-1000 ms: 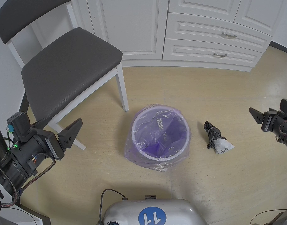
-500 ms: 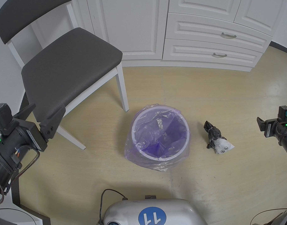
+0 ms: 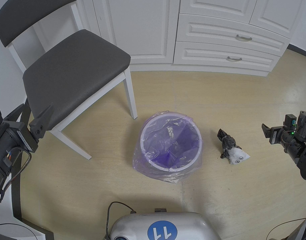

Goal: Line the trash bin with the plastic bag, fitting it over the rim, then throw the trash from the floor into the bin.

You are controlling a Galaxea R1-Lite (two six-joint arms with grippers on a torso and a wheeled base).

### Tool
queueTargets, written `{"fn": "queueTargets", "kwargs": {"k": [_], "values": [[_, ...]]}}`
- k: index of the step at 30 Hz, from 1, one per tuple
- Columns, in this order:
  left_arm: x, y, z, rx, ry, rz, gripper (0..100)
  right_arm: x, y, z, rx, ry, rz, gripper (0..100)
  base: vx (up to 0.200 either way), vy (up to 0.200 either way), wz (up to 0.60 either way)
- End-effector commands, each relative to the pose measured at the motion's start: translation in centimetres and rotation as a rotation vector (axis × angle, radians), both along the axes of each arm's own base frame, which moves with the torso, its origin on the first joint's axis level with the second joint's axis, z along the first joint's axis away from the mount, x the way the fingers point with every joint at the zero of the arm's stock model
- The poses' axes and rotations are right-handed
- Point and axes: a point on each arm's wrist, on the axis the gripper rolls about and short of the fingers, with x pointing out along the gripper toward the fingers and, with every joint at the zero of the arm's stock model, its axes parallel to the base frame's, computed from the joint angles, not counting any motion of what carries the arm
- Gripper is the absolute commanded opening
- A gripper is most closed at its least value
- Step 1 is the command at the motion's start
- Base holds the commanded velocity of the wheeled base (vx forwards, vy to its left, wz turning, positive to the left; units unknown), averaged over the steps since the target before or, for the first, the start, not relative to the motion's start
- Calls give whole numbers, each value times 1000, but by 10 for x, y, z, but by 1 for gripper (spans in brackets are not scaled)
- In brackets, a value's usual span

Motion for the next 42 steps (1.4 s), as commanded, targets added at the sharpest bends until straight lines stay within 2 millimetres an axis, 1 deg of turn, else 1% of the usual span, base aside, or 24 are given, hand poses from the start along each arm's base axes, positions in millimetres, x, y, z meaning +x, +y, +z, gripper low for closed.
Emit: {"fn": "queueTargets", "kwargs": {"k": [1, 2, 3, 9, 14, 15, 17, 18, 19, 20, 21, 23, 25, 26, 28, 31, 35, 38, 42], "values": [[4, 8, 0, 38, -7, 67, 100, 34, -6, -48, 26, 78, -23, 100, 0, 0, 0], [4, 8, 0, 38, -7, 67, 100, 34, -6, -48, 26, 78, -23, 100, 0, 0, 0], [6, 11, -1, 60, -3, 91, 100, 40, -8, -57, 28, 96, -31, 100, 0, 0, 0], [6, 16, 1, 71, -19, 126, 100, 47, -10, -67, 31, 142, -28, 100, 0, 0, 0], [9, 18, 2, 79, -36, 148, 100, 85, -3, -66, 60, 243, 11, 100, 0, 0, 0], [9, 18, 2, 80, -36, 148, 100, 86, -3, -66, 64, 246, 11, 100, 0, 0, 0], [9, 18, 0, 101, -32, 151, 100, 110, -3, -66, 120, 298, 9, 100, 0, 0, 0], [9, 18, 0, 103, -31, 151, 100, 117, -3, -69, 136, 324, 9, 100, 0, 0, 0], [8, 18, -1, 105, -28, 151, 100, 124, -3, -72, 149, 351, 18, 100, 0, 0, 0], [8, 18, -1, 105, -28, 151, 100, 125, -3, -72, 151, 354, 19, 100, 0, 0, 0], [8, 18, -1, 106, -28, 151, 100, 135, -2, -80, 176, 393, 38, 100, 0, 0, 0], [8, 18, -1, 106, -28, 151, 100, 145, -2, -88, 199, 419, 54, 100, 0, 0, 0], [9, 18, -2, 107, -25, 151, 100, 160, -2, -103, 226, 456, 70, 100, 0, 0, 0], [9, 18, -2, 107, -25, 151, 100, 164, -2, -106, 232, 464, 72, 100, 0, 0, 0], [9, 18, -2, 106, -24, 150, 100, 176, -1, -120, 249, 493, 96, 100, 0, 0, 0], [9, 18, -3, 110, -20, 150, 100, 188, 0, -133, 272, 529, 134, 100, 0, 0, 0], [9, 18, -6, 116, -10, 150, 100, 204, 0, -161, 302, 569, 154, 100, 0, 0, 0], [10, 17, -7, 116, -7, 149, 100, 213, -2, -176, 322, 567, 148, 100, 0, 0, 0], [11, 17, -7, 118, -3, 149, 100, 222, -3, -186, 369, 549, 130, 100, 0, 0, 0]]}}
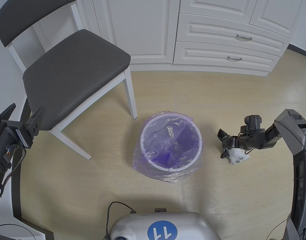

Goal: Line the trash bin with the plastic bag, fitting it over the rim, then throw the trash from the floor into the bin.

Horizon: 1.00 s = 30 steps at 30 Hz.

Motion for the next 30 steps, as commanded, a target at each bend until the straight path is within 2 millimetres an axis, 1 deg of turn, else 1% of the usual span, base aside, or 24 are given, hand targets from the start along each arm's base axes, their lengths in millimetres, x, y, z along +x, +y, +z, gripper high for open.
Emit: {"fn": "queueTargets", "kwargs": {"k": [1, 6, 11, 14, 18, 23, 24, 30], "values": [[2, -1, -2, 4, 12, 0, 100, 12, -2, -42, 35, 47, -21, 100, 0, 0, 0], [2, -1, -2, 3, 9, 0, 100, 20, -3, -56, 51, 44, -48, 100, 0, 0, 0], [2, 0, -1, 1, 2, 2, 100, 25, -4, -60, 81, 34, -77, 100, 0, 0, 0], [2, 0, 0, -1, -2, 2, 100, 27, -6, -66, 85, 16, -80, 100, 0, 0, 0], [2, 1, 0, -2, -4, 8, 100, 30, -10, -72, 86, -69, -89, 100, 0, 0, 0], [2, 1, 0, -2, -4, 9, 100, 30, -10, -78, 88, -72, -90, 100, 0, 0, 0], [2, 1, 0, -2, -4, 9, 100, 30, -10, -78, 88, -72, -90, 0, 0, 0, 0], [2, 1, -1, 0, 1, 9, 100, 29, -10, -77, 88, -62, -90, 0, 0, 0, 0]]}}
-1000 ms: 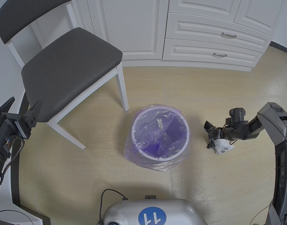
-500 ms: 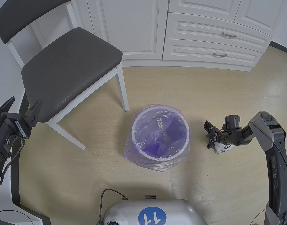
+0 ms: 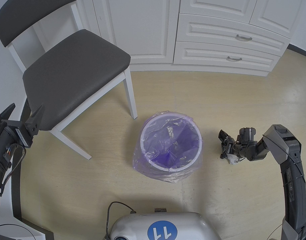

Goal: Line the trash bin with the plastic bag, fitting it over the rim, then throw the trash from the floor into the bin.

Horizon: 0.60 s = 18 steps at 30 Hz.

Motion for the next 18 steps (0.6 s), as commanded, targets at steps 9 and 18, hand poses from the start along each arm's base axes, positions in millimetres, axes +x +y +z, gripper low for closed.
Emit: {"fn": "queueTargets", "kwargs": {"k": [9, 18], "values": [[1, 0, -1, 2, 5, 0, 100, -11, 4, 11, 2, 28, 19, 0, 0, 0, 0], [2, -1, -2, 7, 10, -3, 100, -36, 10, 103, 5, 190, 30, 0, 0, 0, 0]]}}
